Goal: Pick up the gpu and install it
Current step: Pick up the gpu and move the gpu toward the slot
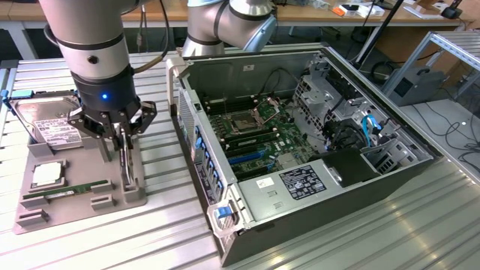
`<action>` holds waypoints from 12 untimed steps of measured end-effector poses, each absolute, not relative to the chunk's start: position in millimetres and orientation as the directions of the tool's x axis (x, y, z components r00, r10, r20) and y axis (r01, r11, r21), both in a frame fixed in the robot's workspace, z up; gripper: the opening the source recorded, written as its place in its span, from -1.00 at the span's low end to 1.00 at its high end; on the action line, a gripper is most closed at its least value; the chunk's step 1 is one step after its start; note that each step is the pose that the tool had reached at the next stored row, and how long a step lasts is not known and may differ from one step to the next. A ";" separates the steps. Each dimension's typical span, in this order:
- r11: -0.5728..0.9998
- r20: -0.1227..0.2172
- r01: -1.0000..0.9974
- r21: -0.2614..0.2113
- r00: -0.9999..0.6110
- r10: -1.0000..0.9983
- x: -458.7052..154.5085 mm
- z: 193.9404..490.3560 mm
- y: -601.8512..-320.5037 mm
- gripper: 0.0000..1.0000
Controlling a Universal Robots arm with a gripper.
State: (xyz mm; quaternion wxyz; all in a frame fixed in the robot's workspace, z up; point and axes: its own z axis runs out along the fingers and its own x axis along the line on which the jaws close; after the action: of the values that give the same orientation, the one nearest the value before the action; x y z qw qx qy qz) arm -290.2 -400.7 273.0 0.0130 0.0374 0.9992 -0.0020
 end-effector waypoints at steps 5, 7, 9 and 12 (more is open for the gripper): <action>0.997 -0.026 0.075 -0.003 -0.997 0.075 -290.2 276.3 -400.7 -0.46; 0.997 -0.026 0.075 -0.003 -0.997 0.075 -290.2 277.4 -400.7 -0.46; 0.997 -0.026 0.075 -0.003 -0.997 0.075 -290.2 279.1 -400.7 -0.46; 0.997 -0.026 0.075 -0.003 -0.997 0.075 -290.2 281.4 -400.7 -0.46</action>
State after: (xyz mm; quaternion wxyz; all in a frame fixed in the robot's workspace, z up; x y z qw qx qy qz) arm -290.2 -400.7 281.4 0.0129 0.0374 0.9992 -0.0021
